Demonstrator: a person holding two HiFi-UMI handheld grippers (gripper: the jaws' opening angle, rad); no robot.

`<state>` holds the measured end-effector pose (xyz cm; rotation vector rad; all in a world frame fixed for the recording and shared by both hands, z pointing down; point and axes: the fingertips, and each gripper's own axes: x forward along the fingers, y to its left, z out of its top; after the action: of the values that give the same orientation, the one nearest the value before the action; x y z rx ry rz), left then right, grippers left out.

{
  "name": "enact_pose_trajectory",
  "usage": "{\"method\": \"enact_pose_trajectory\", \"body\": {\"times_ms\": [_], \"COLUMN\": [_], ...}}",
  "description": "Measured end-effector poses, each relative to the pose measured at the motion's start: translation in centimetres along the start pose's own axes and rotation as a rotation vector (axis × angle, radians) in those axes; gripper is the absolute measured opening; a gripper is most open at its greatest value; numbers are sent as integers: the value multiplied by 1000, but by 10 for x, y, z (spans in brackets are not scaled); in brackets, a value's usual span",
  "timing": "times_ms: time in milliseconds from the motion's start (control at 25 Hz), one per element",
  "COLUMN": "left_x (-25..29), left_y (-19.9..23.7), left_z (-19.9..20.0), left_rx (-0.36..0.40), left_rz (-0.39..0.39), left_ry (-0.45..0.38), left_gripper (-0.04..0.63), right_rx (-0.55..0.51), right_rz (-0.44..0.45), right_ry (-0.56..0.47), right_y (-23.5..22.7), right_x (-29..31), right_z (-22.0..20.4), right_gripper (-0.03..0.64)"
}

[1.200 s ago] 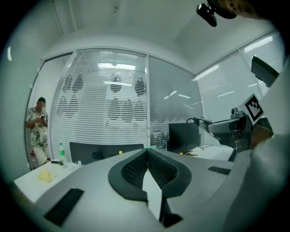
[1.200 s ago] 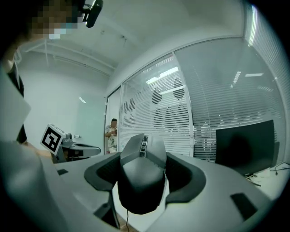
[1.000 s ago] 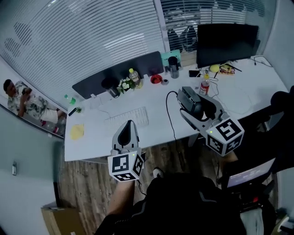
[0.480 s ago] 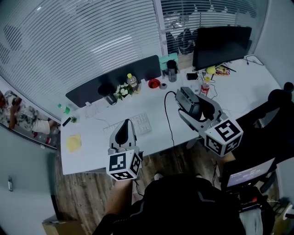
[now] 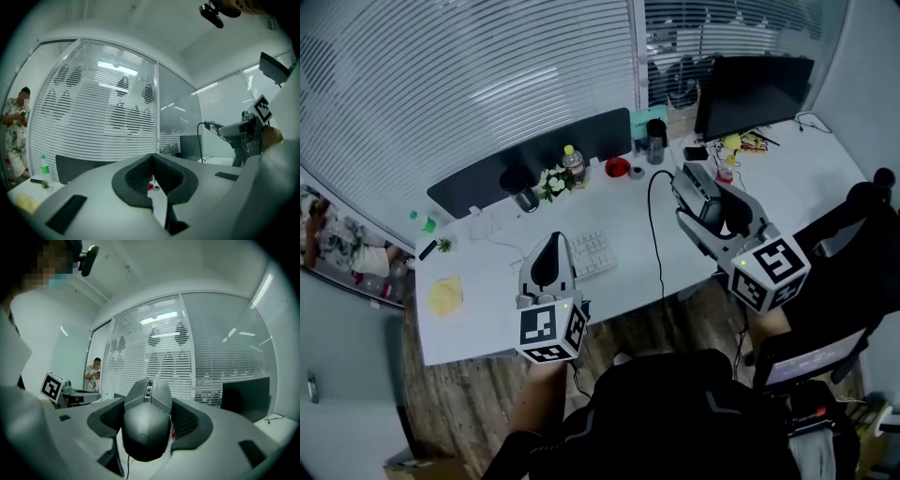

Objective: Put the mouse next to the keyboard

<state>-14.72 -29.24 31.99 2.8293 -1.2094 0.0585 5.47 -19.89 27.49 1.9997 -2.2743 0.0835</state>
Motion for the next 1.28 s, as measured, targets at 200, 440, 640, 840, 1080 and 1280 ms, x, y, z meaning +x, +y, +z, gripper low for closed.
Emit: {"method": "enact_pose_trajectory", "body": {"times_ms": [200,440,640,840,1080,1280], "left_x": [9,27,39,63,90,102], "left_y": [18,17,11,9,15,11], "left_z": [7,14,4,-13,-49,-81], "left_rx": [-2,10,18,14,3,-54], "left_rz": [-13,21,73,151,239,272], "left_ry": [-6,-20,-12,24,112,162], "left_gripper": [29,29,29,29,29,29], "right_rx": [-5,-12,-26,-23,3,7], "right_rz": [-24,15,43,73,107,128], "right_ry": [-2,-29,-38,-2,92,171], "right_y": [4,-13,-38,-76,-115,-136], "right_x": [16,37,52,86,131,163], "right_z": [8,16,7,-18,-62,-110], "right_gripper": [295,294,293,295,295,295]}}
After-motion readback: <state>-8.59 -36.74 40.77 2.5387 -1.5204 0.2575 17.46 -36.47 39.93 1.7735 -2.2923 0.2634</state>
